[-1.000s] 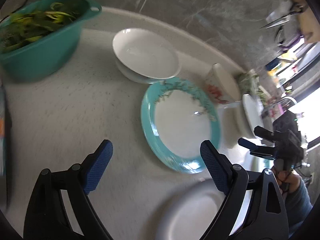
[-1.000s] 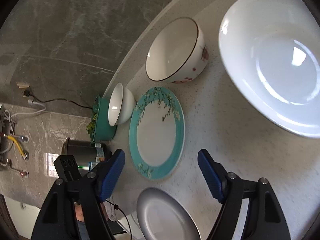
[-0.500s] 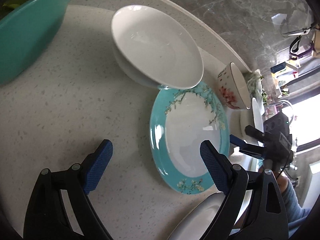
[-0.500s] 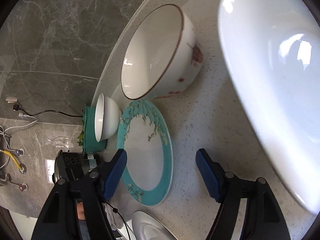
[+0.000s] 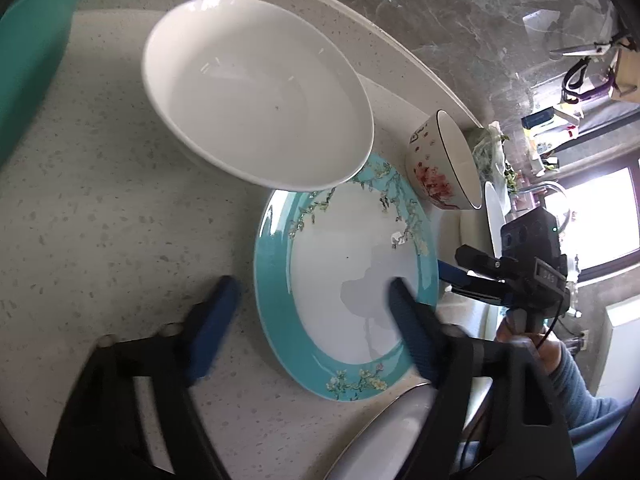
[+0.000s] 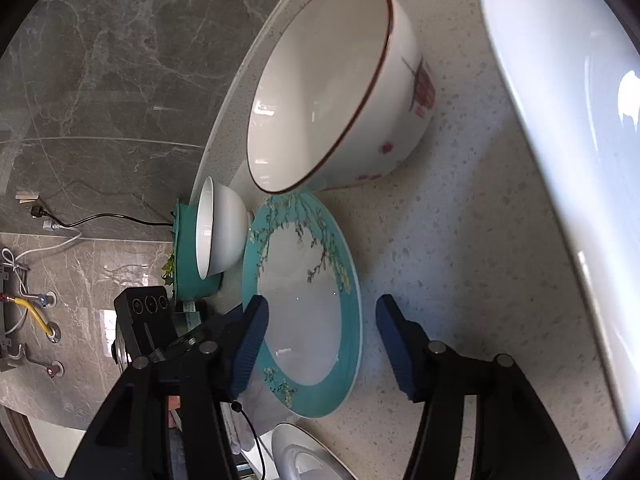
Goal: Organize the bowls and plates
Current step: 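Close both tools on the rim of the teal floral plate, then lift the teal floral plate with both tools and lower it onto the grey-rimmed plate, then open both tools and pull them back from the stacked plates, then move both tools to the second teal floral plate by the sink and close them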
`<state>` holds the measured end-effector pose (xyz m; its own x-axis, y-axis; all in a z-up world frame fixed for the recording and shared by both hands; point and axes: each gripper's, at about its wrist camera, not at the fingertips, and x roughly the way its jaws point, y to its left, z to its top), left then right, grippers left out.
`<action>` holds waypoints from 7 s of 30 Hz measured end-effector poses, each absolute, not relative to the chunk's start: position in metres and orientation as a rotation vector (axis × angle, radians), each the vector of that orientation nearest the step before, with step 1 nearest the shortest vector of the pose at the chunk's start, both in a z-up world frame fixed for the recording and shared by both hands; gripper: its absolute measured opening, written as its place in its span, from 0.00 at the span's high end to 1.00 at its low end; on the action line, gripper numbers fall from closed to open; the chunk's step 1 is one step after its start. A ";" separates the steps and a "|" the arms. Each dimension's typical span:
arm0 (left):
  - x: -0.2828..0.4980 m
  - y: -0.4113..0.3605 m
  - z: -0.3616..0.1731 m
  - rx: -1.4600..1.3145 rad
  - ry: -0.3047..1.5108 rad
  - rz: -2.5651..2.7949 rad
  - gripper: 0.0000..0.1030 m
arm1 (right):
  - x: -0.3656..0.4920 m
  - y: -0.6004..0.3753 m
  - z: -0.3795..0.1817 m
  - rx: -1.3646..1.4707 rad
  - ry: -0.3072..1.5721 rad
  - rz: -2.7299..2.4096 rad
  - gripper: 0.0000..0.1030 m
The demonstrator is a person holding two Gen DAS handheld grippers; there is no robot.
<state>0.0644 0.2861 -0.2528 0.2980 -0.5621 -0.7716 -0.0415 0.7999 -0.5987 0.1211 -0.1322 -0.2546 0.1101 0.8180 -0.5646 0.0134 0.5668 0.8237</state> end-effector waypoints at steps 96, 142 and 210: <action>-0.191 0.262 -0.192 -0.336 1.200 -0.269 0.88 | -0.041 -0.128 -0.208 0.514 1.353 0.638 0.88; -0.173 0.212 -0.227 -0.050 1.266 -0.259 0.85 | -0.079 -0.071 -0.206 -0.182 1.284 0.426 0.76; -0.052 -0.140 -0.253 -0.374 1.359 -0.535 0.71 | 0.014 -0.525 -0.266 0.782 1.351 0.736 0.51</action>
